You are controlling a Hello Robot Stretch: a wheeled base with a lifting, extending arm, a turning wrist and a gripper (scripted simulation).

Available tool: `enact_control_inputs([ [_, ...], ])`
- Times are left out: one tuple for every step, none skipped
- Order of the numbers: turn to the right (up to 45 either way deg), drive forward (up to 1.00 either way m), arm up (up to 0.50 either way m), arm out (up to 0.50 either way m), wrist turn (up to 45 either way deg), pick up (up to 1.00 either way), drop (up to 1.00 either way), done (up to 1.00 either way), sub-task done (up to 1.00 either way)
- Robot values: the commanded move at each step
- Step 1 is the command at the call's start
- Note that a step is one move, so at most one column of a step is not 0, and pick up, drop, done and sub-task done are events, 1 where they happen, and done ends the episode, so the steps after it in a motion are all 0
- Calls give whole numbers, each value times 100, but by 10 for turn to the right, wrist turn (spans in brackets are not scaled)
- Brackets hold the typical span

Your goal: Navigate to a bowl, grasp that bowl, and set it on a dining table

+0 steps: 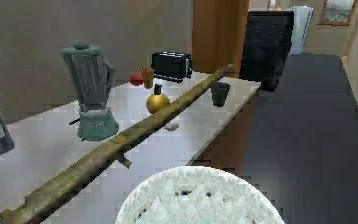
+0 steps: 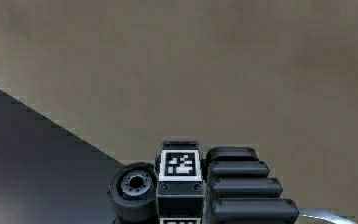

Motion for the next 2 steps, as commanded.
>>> enact_control_inputs([
  [450,0,0,0,0,0,0,0,0],
  [240,0,0,0,0,0,0,0,0],
])
